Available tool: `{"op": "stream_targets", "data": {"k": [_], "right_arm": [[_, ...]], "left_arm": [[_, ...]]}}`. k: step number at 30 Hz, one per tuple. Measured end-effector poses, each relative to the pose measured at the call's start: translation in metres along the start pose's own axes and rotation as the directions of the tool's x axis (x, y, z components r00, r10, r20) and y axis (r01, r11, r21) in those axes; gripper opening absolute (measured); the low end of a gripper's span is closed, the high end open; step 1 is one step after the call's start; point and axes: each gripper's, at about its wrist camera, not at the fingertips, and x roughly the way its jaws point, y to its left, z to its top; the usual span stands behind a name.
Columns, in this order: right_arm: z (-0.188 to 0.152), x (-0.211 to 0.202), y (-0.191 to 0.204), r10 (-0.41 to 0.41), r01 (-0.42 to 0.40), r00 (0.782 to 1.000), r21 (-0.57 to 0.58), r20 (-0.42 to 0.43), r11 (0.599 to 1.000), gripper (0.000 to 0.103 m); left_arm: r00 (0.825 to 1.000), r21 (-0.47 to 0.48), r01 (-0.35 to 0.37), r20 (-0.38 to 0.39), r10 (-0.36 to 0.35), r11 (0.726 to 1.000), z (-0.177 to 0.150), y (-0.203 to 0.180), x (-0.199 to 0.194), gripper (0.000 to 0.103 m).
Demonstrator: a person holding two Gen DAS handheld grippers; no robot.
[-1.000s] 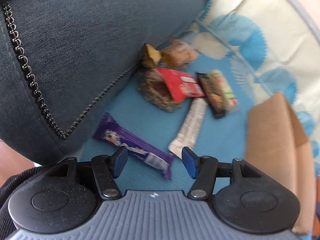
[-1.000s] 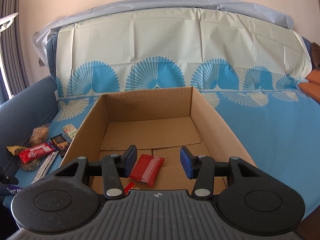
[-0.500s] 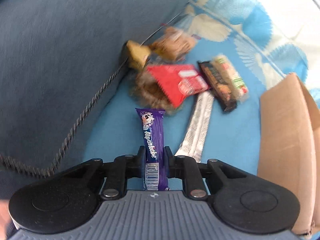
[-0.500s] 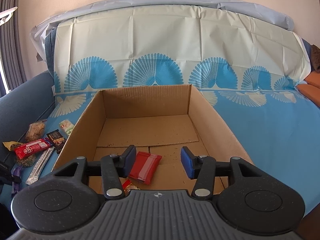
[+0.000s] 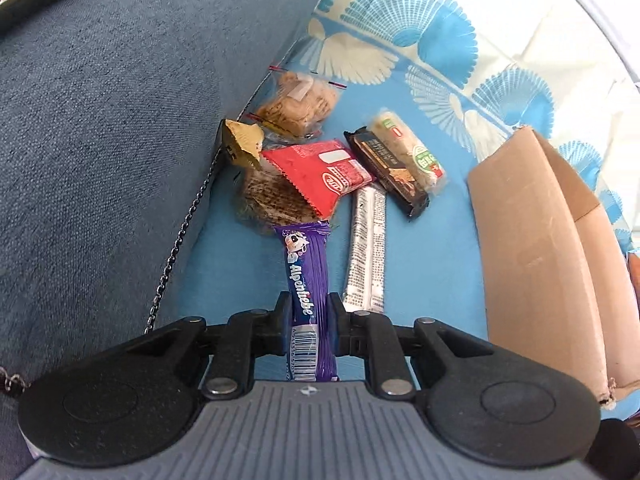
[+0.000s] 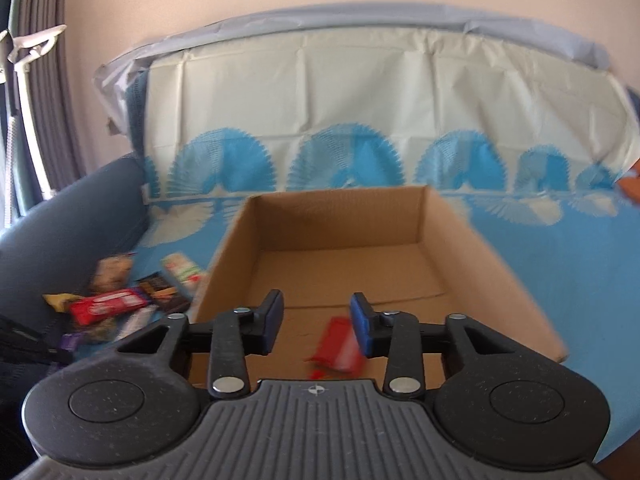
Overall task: Organize snacks
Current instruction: 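Move the right gripper to the silver stick pack and grasp it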
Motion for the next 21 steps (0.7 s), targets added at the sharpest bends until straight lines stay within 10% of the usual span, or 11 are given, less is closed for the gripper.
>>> {"op": "stream_targets", "data": {"k": [9, 21], "right_arm": [[-0.004, 0.038, 0.103, 0.25, -0.252, 0.959, 0.006, -0.131, 0.968, 0.035], [-0.047, 0.146, 0.19, 0.194, -0.228, 0.911, -0.051, -0.364, 0.972, 0.051]], "left_arm": [[0.997, 0.014, -0.073, -0.002, 0.073, 0.997, -0.007, -0.008, -0.005, 0.019], [0.998, 0.028, -0.028, 0.05, 0.027, 0.999, -0.009, 0.004, -0.008, 0.019]]}}
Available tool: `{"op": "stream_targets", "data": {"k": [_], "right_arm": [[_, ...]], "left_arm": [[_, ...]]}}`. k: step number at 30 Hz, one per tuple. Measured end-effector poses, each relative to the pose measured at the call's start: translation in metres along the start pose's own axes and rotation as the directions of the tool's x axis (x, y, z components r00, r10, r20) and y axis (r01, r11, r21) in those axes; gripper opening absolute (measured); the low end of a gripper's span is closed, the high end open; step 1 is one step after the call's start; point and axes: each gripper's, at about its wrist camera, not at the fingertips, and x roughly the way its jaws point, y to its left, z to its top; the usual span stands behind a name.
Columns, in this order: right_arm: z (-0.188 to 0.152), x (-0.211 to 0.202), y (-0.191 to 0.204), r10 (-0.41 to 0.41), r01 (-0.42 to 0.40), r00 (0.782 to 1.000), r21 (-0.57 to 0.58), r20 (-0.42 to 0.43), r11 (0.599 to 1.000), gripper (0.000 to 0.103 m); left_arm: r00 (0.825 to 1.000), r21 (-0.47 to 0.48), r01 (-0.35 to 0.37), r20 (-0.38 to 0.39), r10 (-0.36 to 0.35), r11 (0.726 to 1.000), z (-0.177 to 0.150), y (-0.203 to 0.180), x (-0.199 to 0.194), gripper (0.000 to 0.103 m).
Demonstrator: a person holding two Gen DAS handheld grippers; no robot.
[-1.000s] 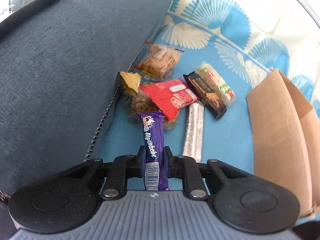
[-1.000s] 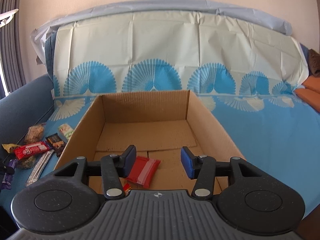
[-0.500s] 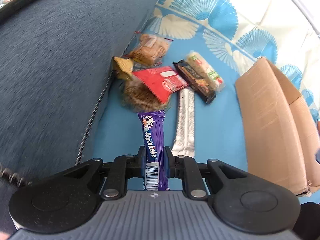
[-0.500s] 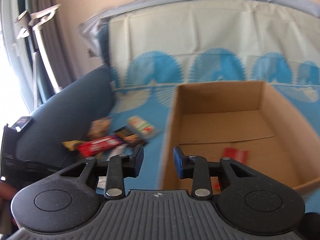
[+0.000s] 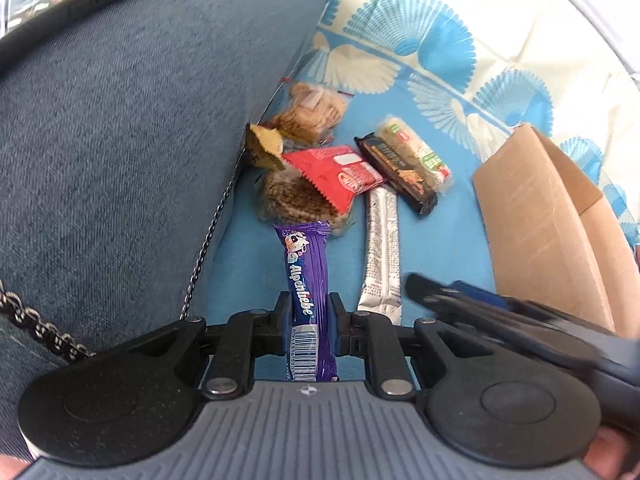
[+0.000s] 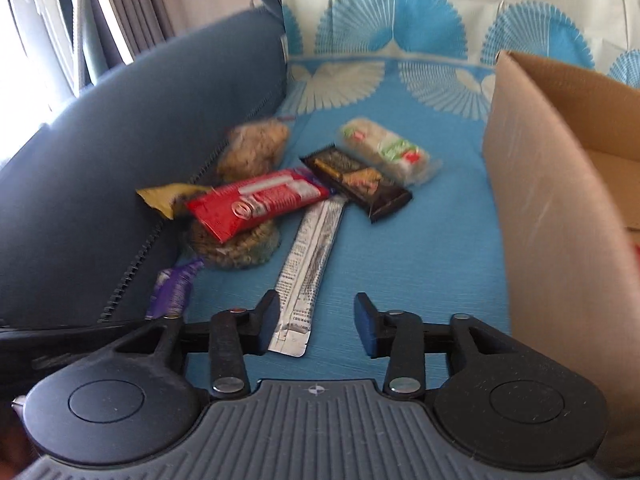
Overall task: Organize snacks
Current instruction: 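Move the right gripper to the silver stick pack and grasp it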
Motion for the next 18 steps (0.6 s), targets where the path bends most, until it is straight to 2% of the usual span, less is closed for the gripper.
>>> {"op": "stream_targets", "data": {"k": [2, 5, 8, 10, 12, 13, 14, 18], "right_arm": [[-0.001, 0.018, 0.003, -0.013, 0.013, 1.0, 0.006, -0.025, 1.0, 0.06], [0.003, 0.036, 0.007, -0.016, 0.017, 0.999, 0.01, -0.039, 1.0, 0.065], [0.006, 0.05, 0.011, -0.022, 0.021, 0.997, -0.013, -0.068, 1.0, 0.065], [0.007, 0.055, 0.017, -0.052, 0.048, 0.997, -0.067, -0.06, 0.997, 0.065], [0.007, 0.057, 0.02, -0.062, 0.056, 0.996, -0.1, -0.058, 0.993, 0.058], [0.007, 0.056, 0.02, -0.059, 0.053, 0.997, -0.113, -0.055, 0.992, 0.043], [0.007, 0.055, 0.019, -0.055, 0.048, 0.997, -0.13, -0.05, 0.99, 0.033], [0.005, 0.044, 0.015, -0.032, 0.023, 0.998, -0.164, -0.052, 0.986, 0.026]], "left_arm": [[1.0, 0.007, 0.002, 0.002, -0.002, 1.0, 0.0, -0.001, 0.001, 0.019], [1.0, 0.014, 0.005, 0.003, -0.005, 1.0, 0.001, -0.002, 0.002, 0.019], [1.0, 0.017, 0.009, 0.001, -0.009, 1.0, 0.002, -0.003, 0.003, 0.019], [1.0, 0.021, 0.012, 0.001, -0.012, 1.0, 0.002, -0.002, 0.003, 0.019], [1.0, 0.024, 0.012, 0.0, -0.012, 1.0, 0.002, -0.002, 0.003, 0.019], [1.0, 0.026, 0.012, 0.0, -0.012, 1.0, 0.002, -0.002, 0.004, 0.019], [1.0, 0.027, 0.011, -0.001, -0.011, 1.0, 0.002, -0.002, 0.004, 0.019], [1.0, 0.031, 0.013, -0.006, -0.013, 0.999, 0.003, -0.002, 0.006, 0.019]]}}
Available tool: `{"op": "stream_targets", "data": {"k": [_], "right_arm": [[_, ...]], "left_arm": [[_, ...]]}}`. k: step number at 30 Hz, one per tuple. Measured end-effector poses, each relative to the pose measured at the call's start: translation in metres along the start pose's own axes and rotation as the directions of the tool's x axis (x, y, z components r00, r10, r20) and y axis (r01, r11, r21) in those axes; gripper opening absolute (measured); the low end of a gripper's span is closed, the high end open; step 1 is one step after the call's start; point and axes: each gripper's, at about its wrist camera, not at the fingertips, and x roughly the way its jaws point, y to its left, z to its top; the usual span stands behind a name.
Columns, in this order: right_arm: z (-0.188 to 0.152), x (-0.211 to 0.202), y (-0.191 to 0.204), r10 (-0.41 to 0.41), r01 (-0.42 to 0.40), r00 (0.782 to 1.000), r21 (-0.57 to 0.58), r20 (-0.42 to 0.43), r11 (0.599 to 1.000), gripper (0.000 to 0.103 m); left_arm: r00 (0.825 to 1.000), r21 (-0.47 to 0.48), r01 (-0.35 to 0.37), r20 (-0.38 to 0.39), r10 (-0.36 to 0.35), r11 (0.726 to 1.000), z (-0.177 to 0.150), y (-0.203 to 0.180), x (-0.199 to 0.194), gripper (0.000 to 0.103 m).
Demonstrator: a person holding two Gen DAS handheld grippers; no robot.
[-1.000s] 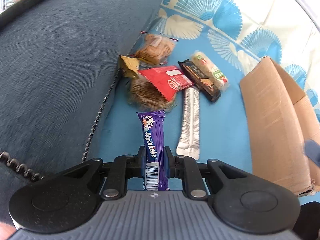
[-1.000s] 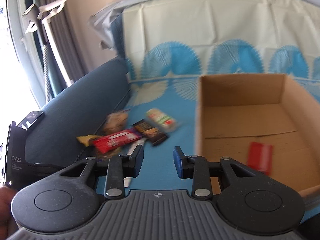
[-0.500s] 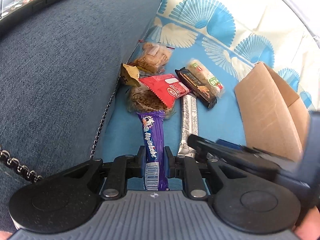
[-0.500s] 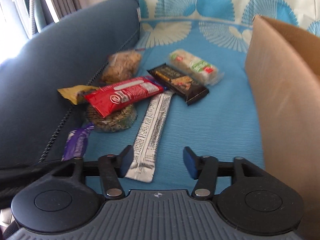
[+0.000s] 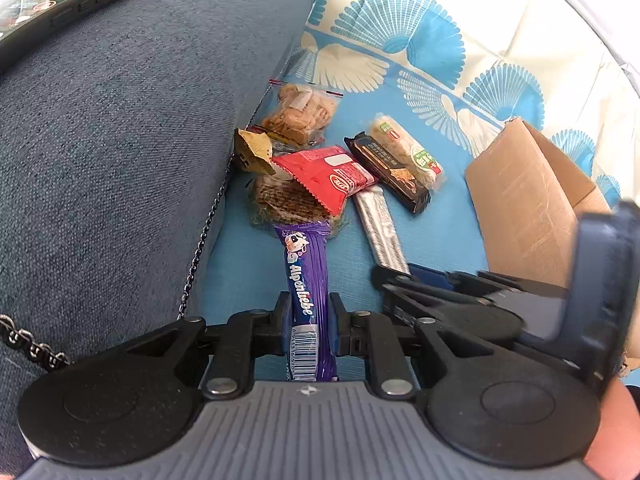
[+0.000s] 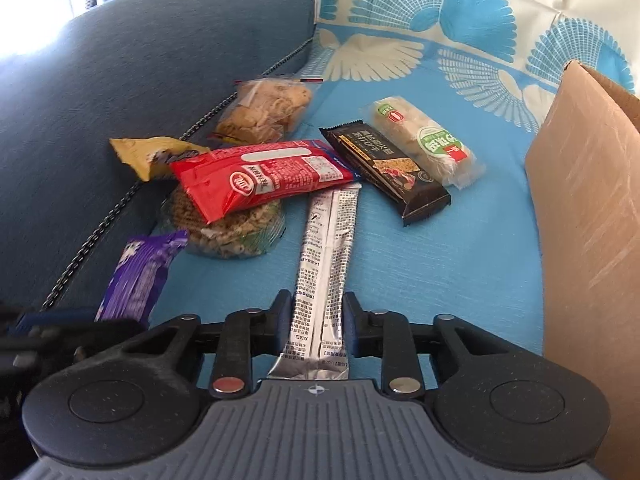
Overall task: Organize snacks
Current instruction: 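Move the right gripper to the silver stick pack and grasp it, then lift the silver stick pack with the right gripper while the left holds the purple stick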
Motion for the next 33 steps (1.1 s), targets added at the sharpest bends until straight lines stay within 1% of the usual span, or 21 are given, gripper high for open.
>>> {"op": "stream_targets", "data": {"k": [4, 8, 12, 15, 18, 20, 22, 24, 25, 28, 33], "right_arm": [[-0.011, -0.026, -0.005, -0.002, 0.002, 1.0, -0.005, 0.017, 1.0, 0.026], [-0.035, -0.061, -0.006, 0.02, -0.018, 0.999, -0.042, 0.034, 0.999, 0.026], [-0.062, -0.084, -0.015, 0.022, -0.022, 0.999, -0.017, 0.036, 1.0, 0.026], [-0.08, -0.088, -0.024, 0.011, -0.011, 1.0, 0.025, 0.029, 1.0, 0.026], [-0.09, -0.088, -0.032, 0.007, -0.009, 1.0, 0.053, 0.024, 0.999, 0.026], [-0.094, -0.088, -0.037, 0.013, -0.015, 0.999, 0.064, 0.04, 0.998, 0.027], [-0.099, -0.085, -0.044, 0.03, -0.033, 0.999, 0.09, 0.033, 0.995, 0.028], [-0.105, -0.081, -0.048, 0.031, -0.034, 0.999, 0.102, 0.024, 0.994, 0.029], [-0.107, -0.081, -0.049, 0.033, -0.036, 0.999, 0.101, 0.033, 0.994, 0.029], [-0.108, -0.08, -0.047, 0.036, -0.04, 0.998, 0.078, 0.052, 0.996, 0.033], [-0.109, -0.08, -0.05, 0.046, -0.051, 0.997, 0.076, 0.058, 0.996, 0.035]], "left_arm": [[1.0, -0.006, 0.006, -0.013, -0.006, 1.0, 0.0, 0.0, 0.004, 0.019], [0.997, -0.027, 0.03, -0.072, -0.032, 0.999, 0.003, 0.0, 0.014, 0.019], [0.989, -0.024, 0.072, -0.129, -0.075, 0.997, 0.003, -0.004, 0.025, 0.02], [0.986, -0.006, 0.056, -0.155, -0.056, 0.998, 0.003, -0.009, 0.031, 0.02], [0.981, 0.009, 0.071, -0.179, -0.068, 0.997, 0.002, -0.012, 0.035, 0.02], [0.977, 0.001, 0.084, -0.195, -0.082, 0.996, 0.001, -0.011, 0.036, 0.02], [0.971, -0.014, 0.093, -0.222, -0.094, 0.996, 0.001, -0.01, 0.04, 0.023], [0.966, -0.03, 0.089, -0.242, -0.094, 0.996, 0.001, -0.01, 0.045, 0.024], [0.965, -0.033, 0.083, -0.248, -0.088, 0.996, 0.001, -0.009, 0.045, 0.024], [0.967, -0.012, 0.067, -0.245, -0.068, 0.998, 0.0, -0.015, 0.046, 0.027], [0.973, 0.041, 0.033, -0.231, -0.022, 0.999, -0.001, -0.024, 0.046, 0.029]]}}
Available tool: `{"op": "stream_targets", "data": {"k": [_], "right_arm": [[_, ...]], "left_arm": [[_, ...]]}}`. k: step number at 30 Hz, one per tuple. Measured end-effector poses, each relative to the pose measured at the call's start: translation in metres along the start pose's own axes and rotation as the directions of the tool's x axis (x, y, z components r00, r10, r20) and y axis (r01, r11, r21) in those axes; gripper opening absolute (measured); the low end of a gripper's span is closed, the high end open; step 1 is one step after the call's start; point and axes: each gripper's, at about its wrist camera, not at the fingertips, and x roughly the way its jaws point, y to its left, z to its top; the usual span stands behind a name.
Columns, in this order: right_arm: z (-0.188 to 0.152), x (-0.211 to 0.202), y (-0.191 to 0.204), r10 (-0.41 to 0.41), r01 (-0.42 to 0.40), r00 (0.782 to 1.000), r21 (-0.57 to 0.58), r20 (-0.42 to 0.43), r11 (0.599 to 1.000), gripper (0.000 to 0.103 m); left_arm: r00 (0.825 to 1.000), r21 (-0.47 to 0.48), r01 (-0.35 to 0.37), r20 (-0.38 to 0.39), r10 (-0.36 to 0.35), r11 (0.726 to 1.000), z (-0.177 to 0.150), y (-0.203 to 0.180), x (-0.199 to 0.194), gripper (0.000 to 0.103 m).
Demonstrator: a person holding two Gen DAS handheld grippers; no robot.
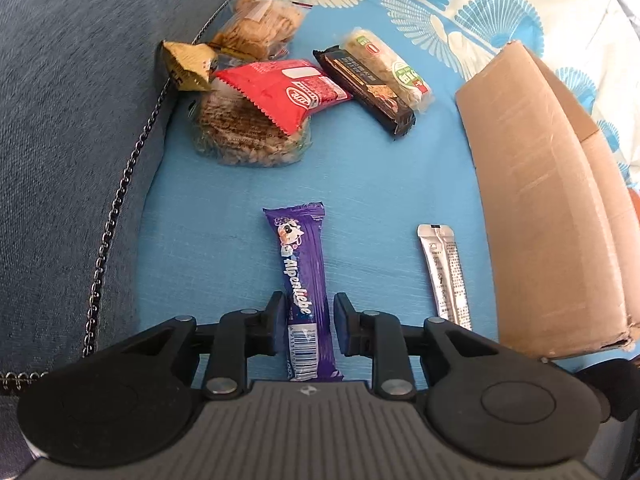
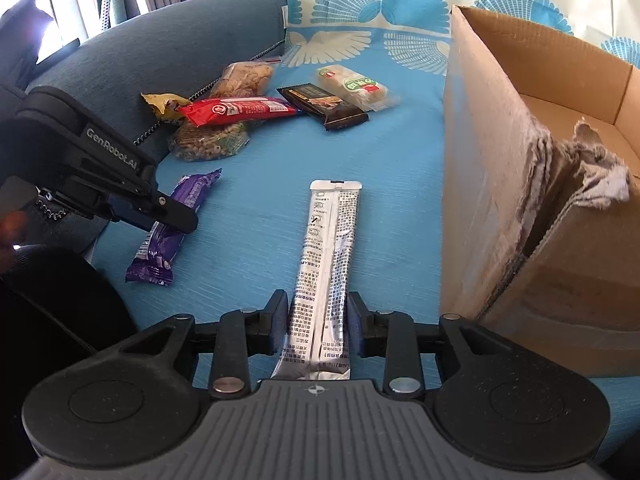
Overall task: Organize snacks
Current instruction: 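Lift the silver stick pack with the right gripper while the left holds the purple stick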
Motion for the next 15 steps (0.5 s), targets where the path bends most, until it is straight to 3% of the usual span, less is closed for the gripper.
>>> {"op": "stream_targets", "data": {"k": [8, 15], "right_arm": [[-0.0012, -0.0029, -0.0081, 0.029, -0.029, 1.0, 0.025, 0.006, 0.999, 0.036], [-0.0001, -0.0023, -0.0089, 0.034, -0.034, 0.999, 0.021, 0.001, 0.999, 0.035]], "left_arm": [[0.999, -0.004, -0.045, 0.004, 0.045, 0.999, -0.0017, -0.0041, 0.0002, 0.029], [0.999, -0.017, -0.044, 0.002, 0.044, 0.999, -0.0016, -0.0007, -0.0014, 0.029]]}}
